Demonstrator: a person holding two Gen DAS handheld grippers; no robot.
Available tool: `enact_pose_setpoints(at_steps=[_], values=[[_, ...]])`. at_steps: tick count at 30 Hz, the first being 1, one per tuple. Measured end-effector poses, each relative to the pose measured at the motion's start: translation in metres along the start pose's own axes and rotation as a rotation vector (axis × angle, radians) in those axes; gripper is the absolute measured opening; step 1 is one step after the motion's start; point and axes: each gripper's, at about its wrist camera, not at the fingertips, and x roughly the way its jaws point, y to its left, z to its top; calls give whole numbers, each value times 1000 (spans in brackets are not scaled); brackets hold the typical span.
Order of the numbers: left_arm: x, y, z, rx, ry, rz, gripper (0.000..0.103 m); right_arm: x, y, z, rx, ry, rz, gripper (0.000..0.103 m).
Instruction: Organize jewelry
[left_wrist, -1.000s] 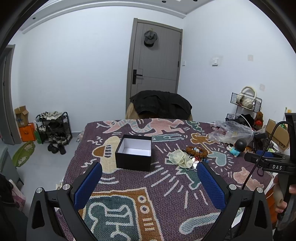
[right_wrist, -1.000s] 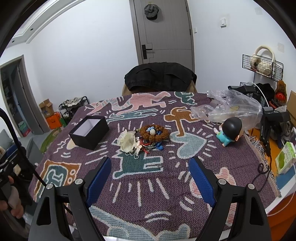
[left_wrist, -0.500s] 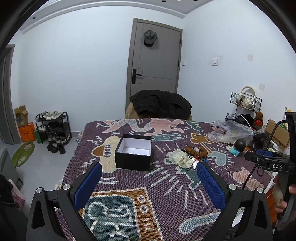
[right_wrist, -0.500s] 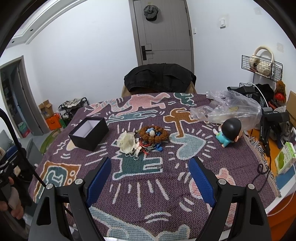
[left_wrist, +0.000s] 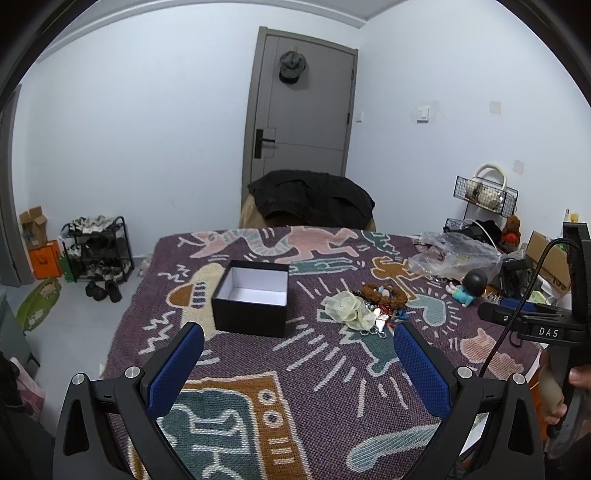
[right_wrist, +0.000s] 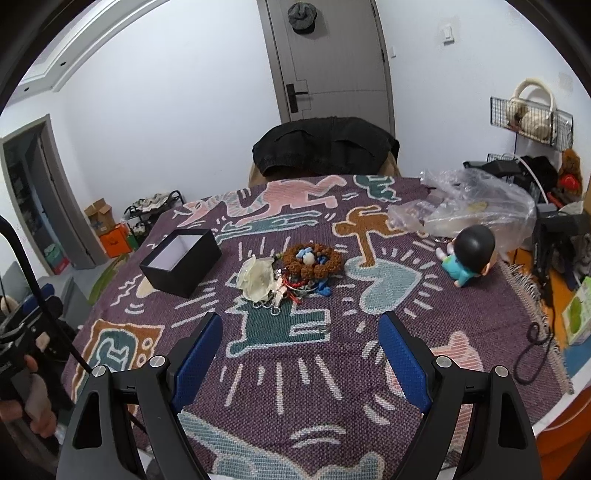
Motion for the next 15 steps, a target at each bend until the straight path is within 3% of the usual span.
enact_pose_setpoints(at_steps=[6, 10, 15], values=[[22, -4, 2, -12, 38, -34, 101, 21, -13, -2, 43, 55, 40, 83], [36, -12, 5, 1, 63, -53, 97, 36, -22, -3, 82, 103, 61, 66], [58, -17, 8, 3, 105, -82, 87, 55, -33, -3, 138, 153, 97, 55]])
